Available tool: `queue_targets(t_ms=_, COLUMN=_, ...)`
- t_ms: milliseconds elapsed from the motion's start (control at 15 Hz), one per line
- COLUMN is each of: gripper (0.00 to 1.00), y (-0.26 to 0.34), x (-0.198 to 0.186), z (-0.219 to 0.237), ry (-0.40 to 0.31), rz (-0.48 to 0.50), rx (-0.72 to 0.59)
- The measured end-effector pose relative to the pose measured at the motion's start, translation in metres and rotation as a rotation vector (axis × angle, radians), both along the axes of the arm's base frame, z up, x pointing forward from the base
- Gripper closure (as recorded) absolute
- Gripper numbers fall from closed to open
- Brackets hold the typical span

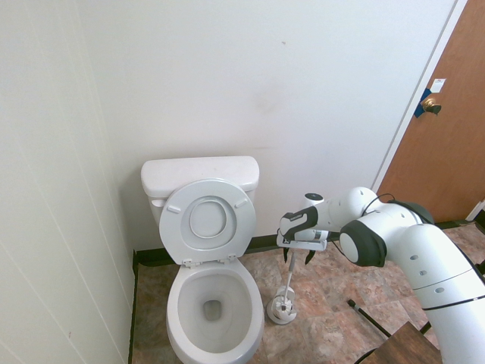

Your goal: Clean the toilet

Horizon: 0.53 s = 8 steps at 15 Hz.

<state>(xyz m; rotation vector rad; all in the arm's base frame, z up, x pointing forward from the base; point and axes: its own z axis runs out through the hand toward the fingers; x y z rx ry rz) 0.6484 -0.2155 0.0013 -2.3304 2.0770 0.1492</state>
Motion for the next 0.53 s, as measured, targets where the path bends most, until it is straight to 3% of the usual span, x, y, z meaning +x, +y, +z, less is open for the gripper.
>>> queue_targets(t_ms=67, gripper=0.0, y=0.0, x=-0.0004, z=-0.0009, ry=0.002, rz=-0.008, rx=0.0)
queue_targets(t_ms=133, gripper=1.0, y=0.0001, x=-0.0009, z=-0.0018, ry=0.004, rz=-0.011, rx=0.0)
queue_targets(t_ms=533, gripper=1.0, y=0.0023, x=-0.0028, z=-0.0071, ry=0.011, rz=-0.018, rx=-0.001)
